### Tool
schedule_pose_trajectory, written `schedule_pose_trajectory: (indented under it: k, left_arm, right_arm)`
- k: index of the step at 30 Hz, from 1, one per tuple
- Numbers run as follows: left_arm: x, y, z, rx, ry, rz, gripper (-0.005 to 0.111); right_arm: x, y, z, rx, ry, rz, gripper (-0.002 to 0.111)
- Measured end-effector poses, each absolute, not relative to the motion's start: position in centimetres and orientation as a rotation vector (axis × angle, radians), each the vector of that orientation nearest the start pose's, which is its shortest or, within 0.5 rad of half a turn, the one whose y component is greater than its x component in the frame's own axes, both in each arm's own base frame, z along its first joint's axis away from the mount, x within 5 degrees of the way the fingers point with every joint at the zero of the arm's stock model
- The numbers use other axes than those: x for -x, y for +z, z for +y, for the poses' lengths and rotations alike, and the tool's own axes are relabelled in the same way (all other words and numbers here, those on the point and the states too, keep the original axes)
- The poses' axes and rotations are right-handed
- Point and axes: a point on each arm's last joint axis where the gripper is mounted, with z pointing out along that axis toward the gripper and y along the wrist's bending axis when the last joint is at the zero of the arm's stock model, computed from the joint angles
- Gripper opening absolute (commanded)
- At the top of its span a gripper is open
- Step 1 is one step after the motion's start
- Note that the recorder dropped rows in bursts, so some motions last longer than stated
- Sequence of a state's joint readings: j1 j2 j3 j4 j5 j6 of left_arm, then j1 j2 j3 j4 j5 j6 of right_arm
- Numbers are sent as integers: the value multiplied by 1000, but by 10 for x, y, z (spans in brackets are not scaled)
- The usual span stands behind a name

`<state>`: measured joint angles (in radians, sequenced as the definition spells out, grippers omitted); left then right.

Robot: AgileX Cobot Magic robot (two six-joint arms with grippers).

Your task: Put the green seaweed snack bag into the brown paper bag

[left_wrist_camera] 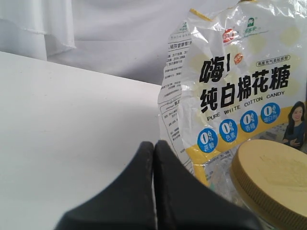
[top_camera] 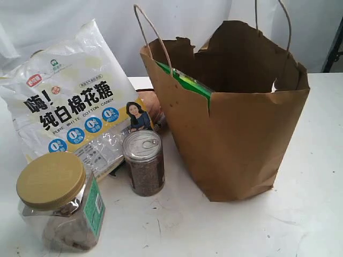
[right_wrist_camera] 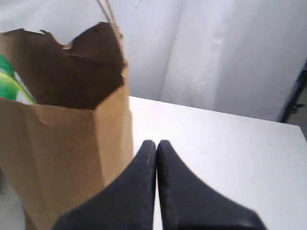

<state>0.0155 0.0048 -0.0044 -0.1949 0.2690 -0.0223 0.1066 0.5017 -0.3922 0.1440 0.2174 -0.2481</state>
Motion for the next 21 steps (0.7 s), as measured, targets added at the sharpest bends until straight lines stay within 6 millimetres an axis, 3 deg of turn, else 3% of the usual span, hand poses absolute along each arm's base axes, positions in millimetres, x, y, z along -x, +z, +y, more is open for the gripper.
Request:
schedule_pose_trajectory:
  k: [5,12,21]
  left_arm:
    - [-55,190,-4,160,-187,1744,0]
    - [-55,190,-4,160,-187,1744,0]
    - [-55,190,-4,160,-187,1744,0]
  right_arm:
    - [-80,247,5,101,2,1764,0]
    - [-62,209,4,35,50,1727,0]
    - [-60,193,1,-76,97,1738,0]
